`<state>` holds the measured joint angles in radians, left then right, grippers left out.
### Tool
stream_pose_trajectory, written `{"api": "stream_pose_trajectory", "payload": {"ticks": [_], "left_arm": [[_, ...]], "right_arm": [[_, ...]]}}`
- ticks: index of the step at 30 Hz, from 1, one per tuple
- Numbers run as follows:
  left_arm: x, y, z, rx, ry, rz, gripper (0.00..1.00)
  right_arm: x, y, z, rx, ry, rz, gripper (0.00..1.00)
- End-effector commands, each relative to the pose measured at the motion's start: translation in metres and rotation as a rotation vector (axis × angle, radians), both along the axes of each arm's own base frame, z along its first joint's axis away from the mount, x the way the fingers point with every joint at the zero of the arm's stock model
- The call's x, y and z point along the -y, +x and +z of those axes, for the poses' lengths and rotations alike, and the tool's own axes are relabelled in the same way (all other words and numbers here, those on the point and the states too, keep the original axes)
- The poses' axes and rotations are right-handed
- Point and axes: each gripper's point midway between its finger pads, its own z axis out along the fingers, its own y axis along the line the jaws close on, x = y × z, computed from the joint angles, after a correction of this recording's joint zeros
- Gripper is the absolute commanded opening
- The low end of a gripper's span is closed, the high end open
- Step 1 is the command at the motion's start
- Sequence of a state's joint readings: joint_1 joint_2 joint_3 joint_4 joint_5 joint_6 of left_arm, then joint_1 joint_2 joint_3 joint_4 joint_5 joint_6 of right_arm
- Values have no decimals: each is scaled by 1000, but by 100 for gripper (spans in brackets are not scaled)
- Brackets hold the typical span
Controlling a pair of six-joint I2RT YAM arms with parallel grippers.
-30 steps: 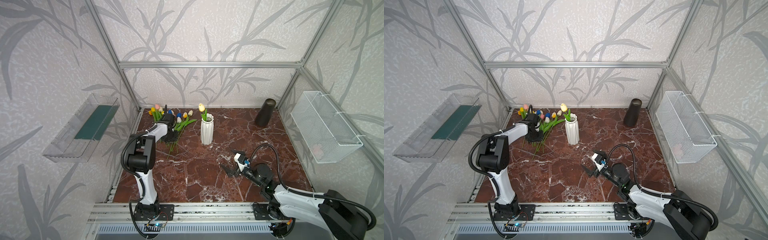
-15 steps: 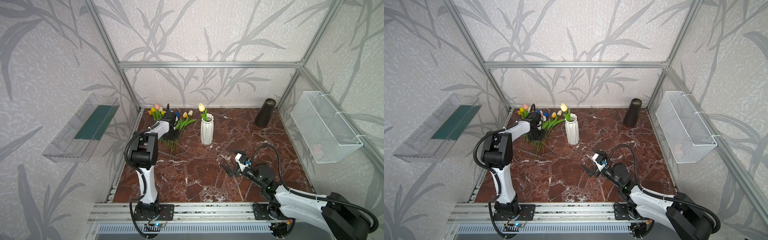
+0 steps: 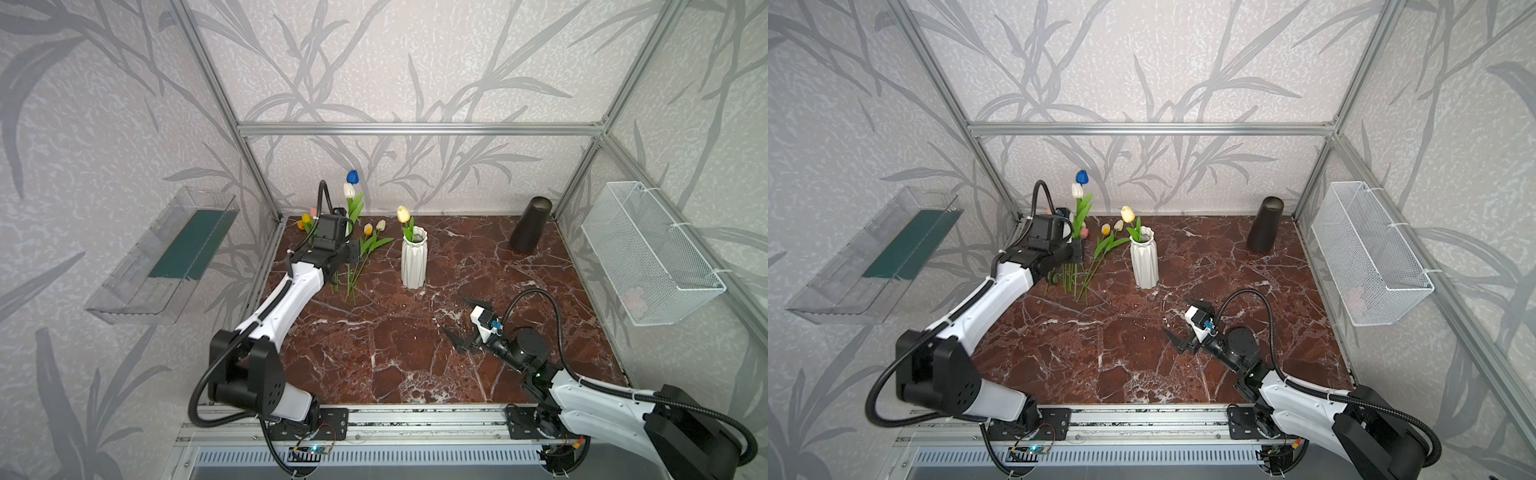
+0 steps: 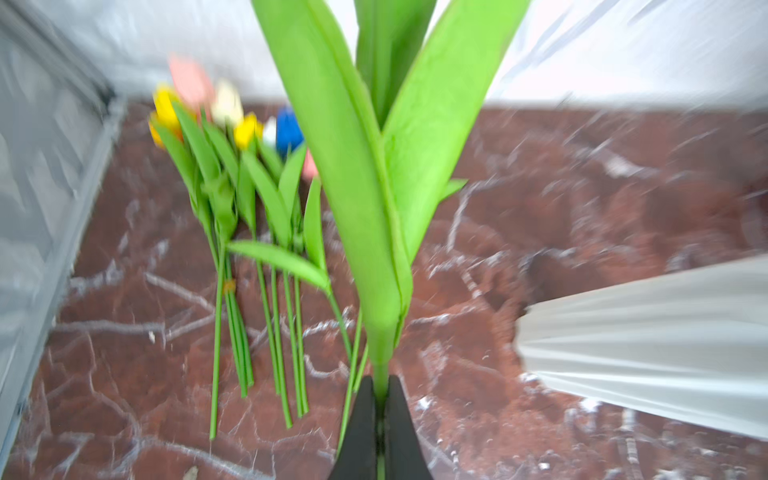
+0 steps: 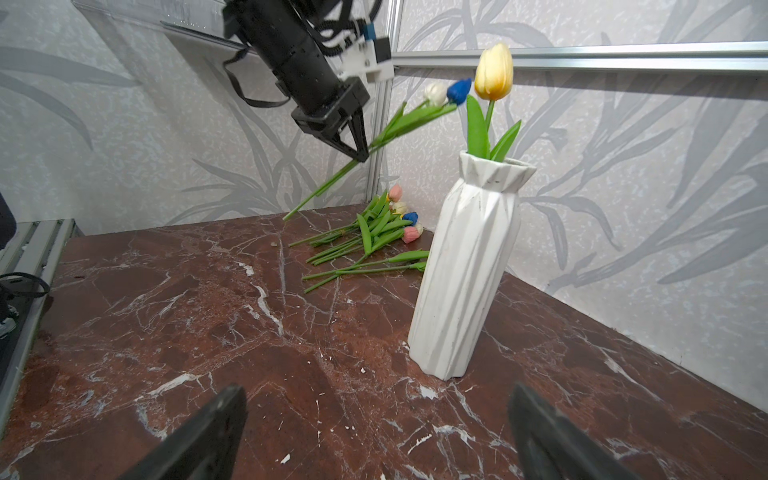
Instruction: Arrange the flowers into the vase
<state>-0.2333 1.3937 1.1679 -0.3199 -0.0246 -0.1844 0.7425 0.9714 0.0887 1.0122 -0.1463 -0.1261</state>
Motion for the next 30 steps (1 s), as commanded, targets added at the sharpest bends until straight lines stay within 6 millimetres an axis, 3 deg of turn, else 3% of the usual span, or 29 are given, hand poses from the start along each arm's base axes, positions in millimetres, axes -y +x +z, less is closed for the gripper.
{"api": "stream_pose_trajectory", "payload": {"ticks": [1,6,9,14,20,22,24,27,30], "left_arm": [[21,-10,55,291,-35,-89,0],[60,-55,124,635,-102,-286,0],[79,-78,153,762,-141,-393,0],[108,-108,184,932,-253,-575,0],[129,-95,204,958,-305,-626,0],[123,-86,199,936,-303,-566,0],[107,-68,179,838,-258,-438,0],[75,-47,132,617,-166,-236,0],[41,-42,80,392,-94,-85,0]], "right_arm": [[1,0,16,31,41,-9,98],[2,2,15,33,36,-20,98],[1,2,15,31,39,-19,98],[1,3,14,31,39,-17,98],[0,2,15,34,42,-13,98],[1,1,15,36,42,-13,98],[2,1,16,39,41,-16,98],[4,0,19,43,41,-22,98],[5,0,20,44,45,-24,98]]}}
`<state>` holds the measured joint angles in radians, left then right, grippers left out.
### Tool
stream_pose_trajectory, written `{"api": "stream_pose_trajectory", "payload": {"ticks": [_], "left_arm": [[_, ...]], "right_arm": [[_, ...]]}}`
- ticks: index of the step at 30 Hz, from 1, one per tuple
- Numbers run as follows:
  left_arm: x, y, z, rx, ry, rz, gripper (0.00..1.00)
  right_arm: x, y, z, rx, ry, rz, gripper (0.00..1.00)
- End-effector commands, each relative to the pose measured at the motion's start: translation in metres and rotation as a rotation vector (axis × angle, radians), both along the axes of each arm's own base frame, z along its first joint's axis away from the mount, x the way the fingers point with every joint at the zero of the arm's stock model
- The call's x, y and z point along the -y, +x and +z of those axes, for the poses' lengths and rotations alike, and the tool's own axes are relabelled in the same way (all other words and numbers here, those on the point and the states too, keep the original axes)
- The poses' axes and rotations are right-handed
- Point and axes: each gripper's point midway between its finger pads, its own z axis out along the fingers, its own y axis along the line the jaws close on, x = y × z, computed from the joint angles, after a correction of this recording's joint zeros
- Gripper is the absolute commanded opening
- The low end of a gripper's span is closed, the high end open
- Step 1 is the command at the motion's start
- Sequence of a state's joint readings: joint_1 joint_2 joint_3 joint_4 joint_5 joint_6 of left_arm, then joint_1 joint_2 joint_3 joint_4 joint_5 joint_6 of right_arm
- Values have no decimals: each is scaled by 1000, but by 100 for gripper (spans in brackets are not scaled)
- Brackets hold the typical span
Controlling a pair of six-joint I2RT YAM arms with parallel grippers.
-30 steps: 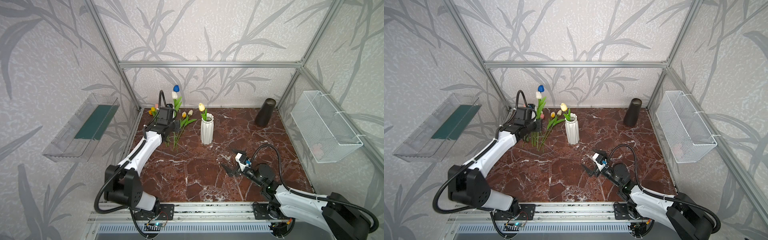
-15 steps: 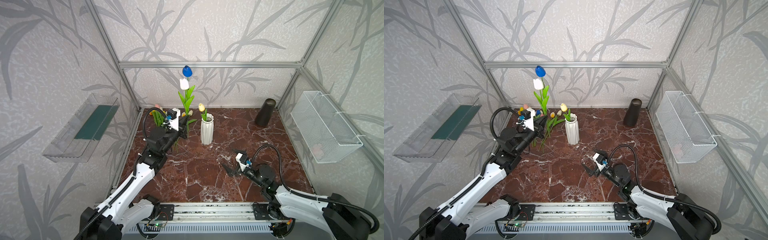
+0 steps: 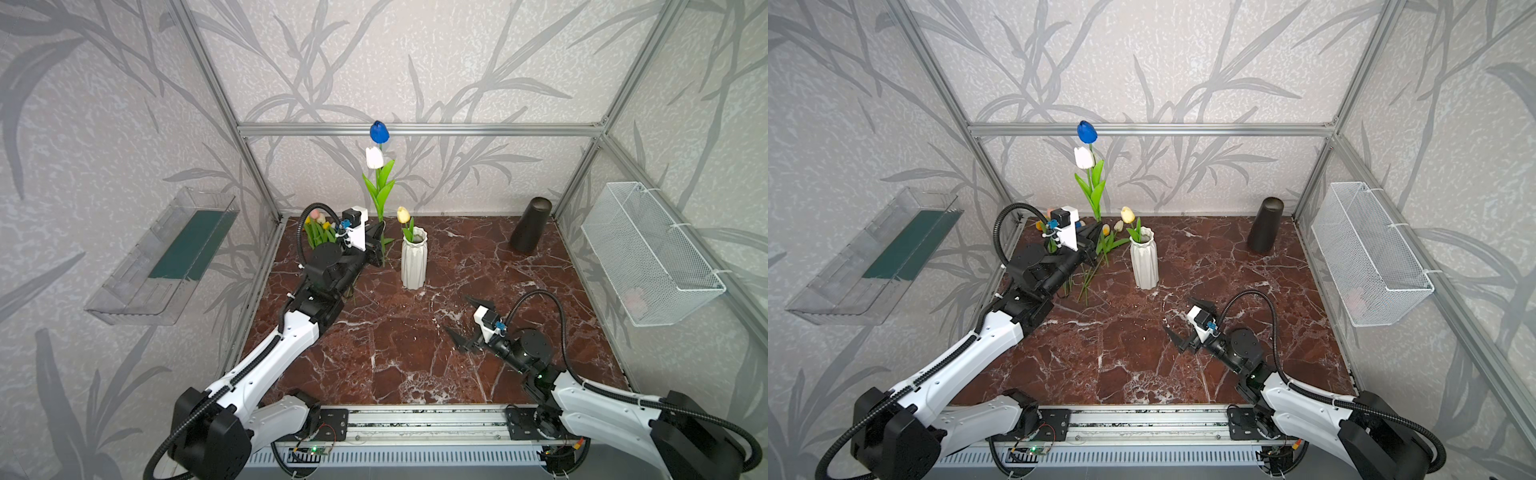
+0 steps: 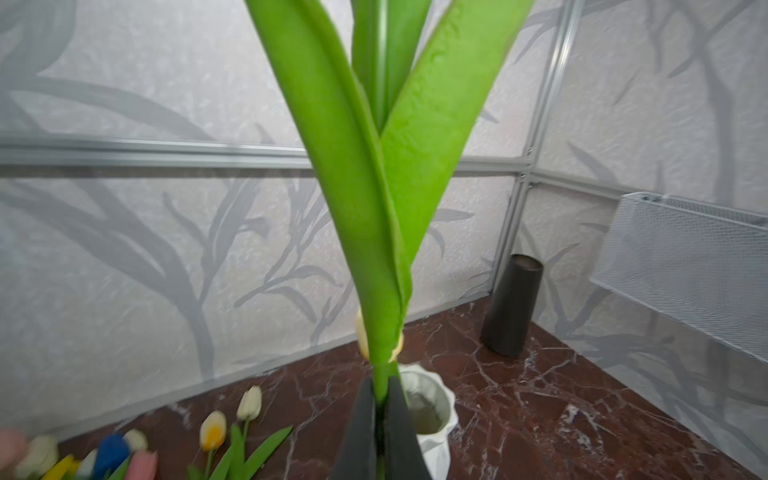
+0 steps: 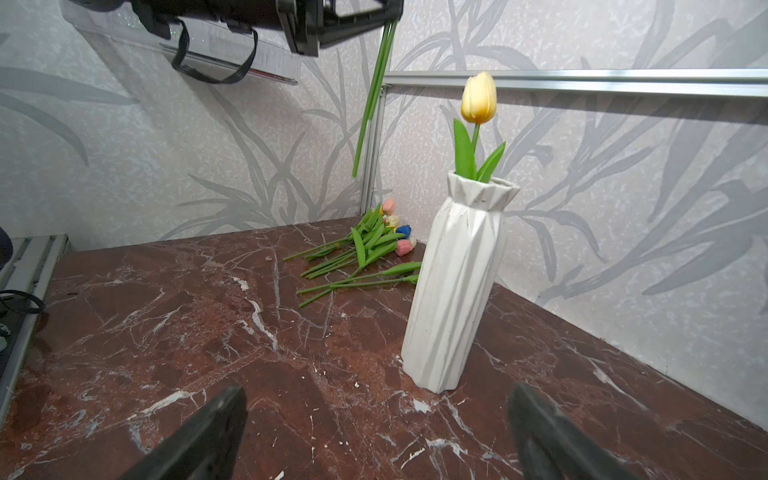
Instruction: Arrange the flowers into the vase
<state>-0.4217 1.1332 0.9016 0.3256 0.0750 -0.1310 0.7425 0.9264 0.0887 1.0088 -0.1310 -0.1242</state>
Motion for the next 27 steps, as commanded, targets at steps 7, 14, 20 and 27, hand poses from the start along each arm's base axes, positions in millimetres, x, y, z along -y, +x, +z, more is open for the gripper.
{"api": "stream_pose_trajectory", "payload": {"ticks": [7,14,20,27], "left_arm": [[-67,14,-183,-729,19,236,0],[-58,28,-252,-894,96,202,0],[-47,39,-282,-1012,138,156,11],[-45,42,-290,-1021,131,151,5]], "right_arm": [[-3,1,5,5,20,7,98],[-2,-1,7,12,16,7,98],[0,-1,7,17,12,-1,98],[1,0,6,16,6,-9,98]]}}
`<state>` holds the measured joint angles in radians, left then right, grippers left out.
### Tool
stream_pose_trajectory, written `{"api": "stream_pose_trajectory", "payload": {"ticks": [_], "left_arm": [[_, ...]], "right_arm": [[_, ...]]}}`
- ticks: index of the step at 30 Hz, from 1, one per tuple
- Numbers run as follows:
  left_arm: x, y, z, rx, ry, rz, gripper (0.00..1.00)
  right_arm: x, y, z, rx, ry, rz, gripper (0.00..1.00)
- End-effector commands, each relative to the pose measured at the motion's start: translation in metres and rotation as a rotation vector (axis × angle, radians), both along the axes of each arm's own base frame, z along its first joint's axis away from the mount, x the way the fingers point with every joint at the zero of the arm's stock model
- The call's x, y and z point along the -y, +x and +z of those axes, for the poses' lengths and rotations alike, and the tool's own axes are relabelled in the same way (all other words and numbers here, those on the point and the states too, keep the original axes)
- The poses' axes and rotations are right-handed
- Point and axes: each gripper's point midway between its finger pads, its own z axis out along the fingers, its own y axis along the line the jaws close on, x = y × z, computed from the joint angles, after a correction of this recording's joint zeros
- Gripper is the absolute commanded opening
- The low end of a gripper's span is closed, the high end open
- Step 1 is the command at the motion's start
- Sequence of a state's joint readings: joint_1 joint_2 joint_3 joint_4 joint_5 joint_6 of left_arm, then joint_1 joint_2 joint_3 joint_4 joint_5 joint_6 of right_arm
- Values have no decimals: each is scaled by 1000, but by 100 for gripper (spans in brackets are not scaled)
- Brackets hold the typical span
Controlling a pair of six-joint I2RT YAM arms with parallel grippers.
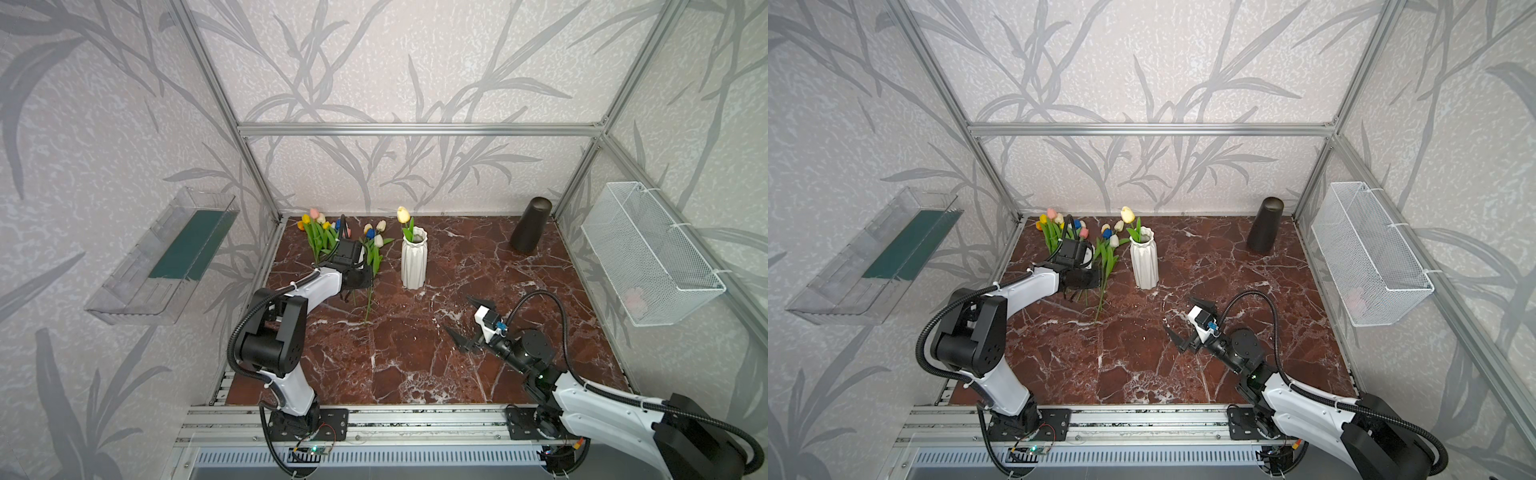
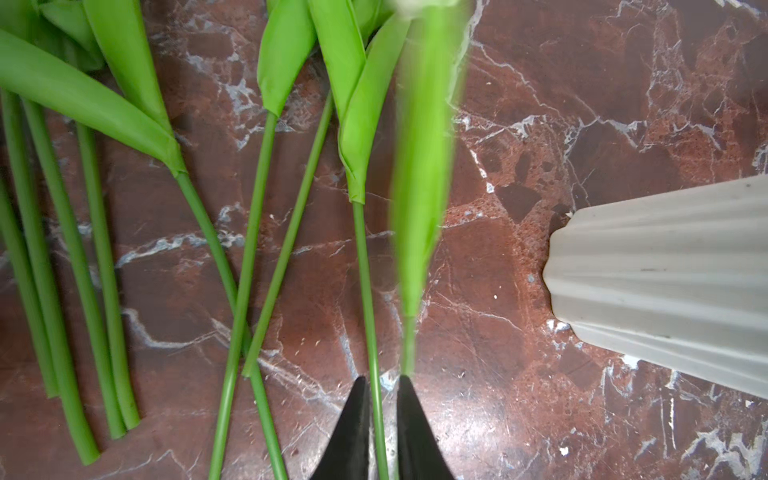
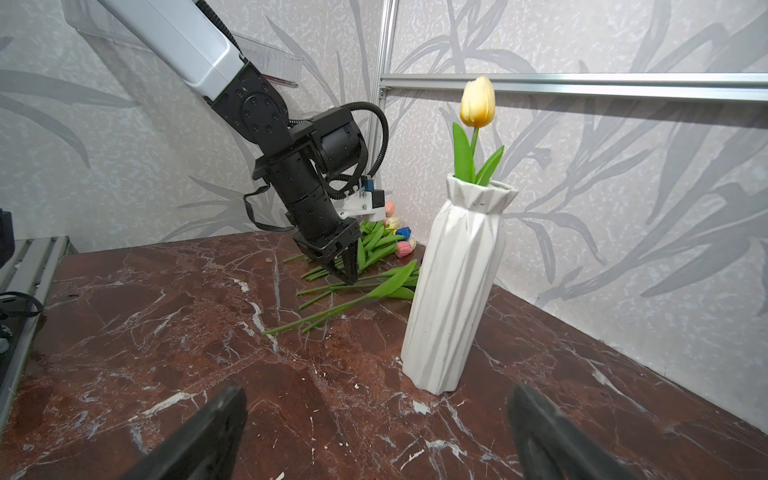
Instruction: Arrange the flowers into the vase
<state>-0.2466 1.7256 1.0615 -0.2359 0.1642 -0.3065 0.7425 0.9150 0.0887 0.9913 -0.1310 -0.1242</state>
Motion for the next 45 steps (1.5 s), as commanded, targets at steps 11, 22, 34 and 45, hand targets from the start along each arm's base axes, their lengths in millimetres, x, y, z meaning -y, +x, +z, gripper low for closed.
{"api": "stream_pose_trajectory", "payload": {"ticks": [11,22,34,45], "left_arm": [[23,-1,-2,-48,16,-108,24],[50,-13,-27,-159,126,-261,36],[39,-16,-53,-236,270,-262,27],[36,-6,-26,-131,239,-195,2]], "right_arm": [[-3,2,5,12,1,0,98],[-3,1,5,13,5,6,98],[-1,-1,7,22,6,1,98],[1,0,8,24,12,-8,98]]}}
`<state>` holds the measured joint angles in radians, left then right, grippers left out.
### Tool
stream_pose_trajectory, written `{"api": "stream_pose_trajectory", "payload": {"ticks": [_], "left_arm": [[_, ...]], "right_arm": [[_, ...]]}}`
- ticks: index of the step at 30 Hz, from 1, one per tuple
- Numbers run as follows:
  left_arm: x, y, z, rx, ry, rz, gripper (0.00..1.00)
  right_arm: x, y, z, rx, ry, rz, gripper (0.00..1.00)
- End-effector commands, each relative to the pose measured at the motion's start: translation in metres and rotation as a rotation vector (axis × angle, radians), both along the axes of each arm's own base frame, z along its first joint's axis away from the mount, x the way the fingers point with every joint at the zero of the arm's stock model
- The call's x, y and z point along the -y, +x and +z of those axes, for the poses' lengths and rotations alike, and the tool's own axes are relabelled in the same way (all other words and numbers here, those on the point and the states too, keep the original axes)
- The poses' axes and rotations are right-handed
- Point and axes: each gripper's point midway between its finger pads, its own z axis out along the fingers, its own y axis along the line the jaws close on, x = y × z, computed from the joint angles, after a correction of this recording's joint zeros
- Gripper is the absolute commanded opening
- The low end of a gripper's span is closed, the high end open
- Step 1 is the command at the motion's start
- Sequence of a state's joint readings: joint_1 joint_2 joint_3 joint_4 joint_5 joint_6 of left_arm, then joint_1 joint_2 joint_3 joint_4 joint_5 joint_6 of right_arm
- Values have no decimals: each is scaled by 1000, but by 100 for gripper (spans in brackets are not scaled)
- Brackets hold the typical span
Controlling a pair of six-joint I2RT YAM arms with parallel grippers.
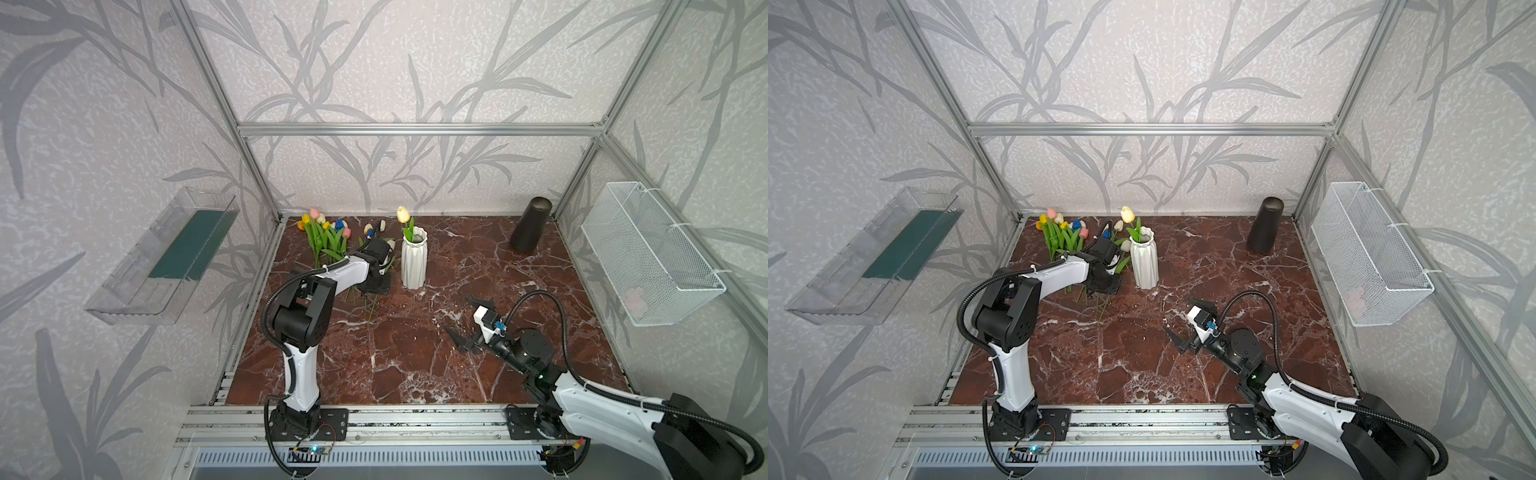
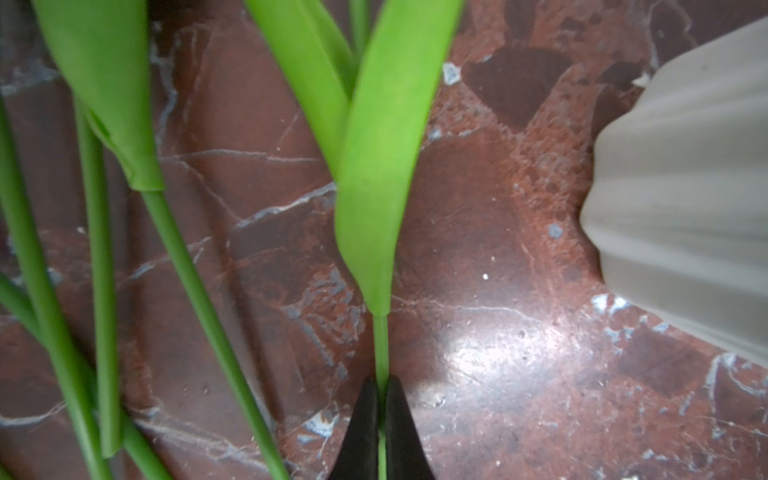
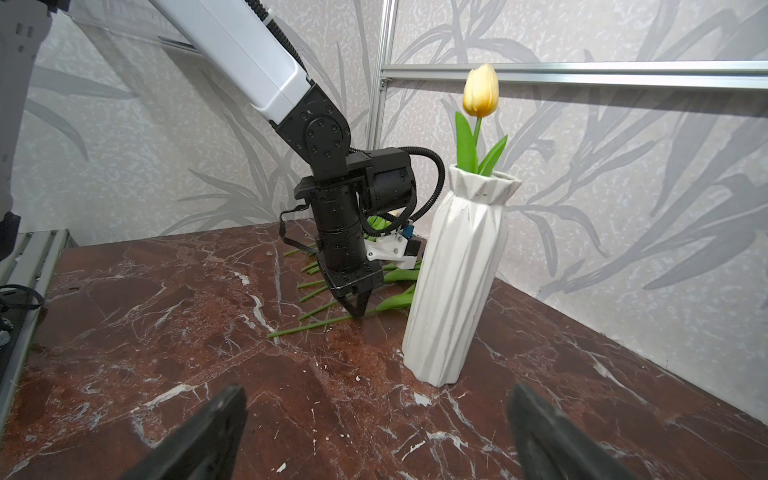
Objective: Arrange the flowers into the vase
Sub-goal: 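Lift the white tulip with the left gripper and lower it into the vase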
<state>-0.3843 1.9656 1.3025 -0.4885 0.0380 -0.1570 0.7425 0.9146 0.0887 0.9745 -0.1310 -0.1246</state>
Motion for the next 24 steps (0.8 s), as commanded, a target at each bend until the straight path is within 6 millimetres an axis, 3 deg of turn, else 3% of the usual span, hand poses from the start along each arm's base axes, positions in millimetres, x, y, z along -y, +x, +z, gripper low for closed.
{"api": "stream_pose_trajectory", "payload": {"ticks": [1,8,11,14,19,21,24], "left_arm": [[0,2,24,59,-23,11,1],[1,4,80,213,-93,26,0],[-6,5,126,388,-149,68,0],[-30,0,180,645,-190,174,0],[-49,-38,272,1083,-287,146,0],[-45,-55,307,1201,-337,77,0],[-22,-81,357,1332,-428,-83,0]], "right_arm": [[1,0,12,35,25,-7,98],[2,-1,14,40,29,-10,98],[3,-1,15,40,31,-12,98],[4,-1,16,42,33,-16,98],[5,-1,18,45,50,-23,99],[10,-3,27,59,103,-29,99],[6,-10,31,81,91,15,100]]}}
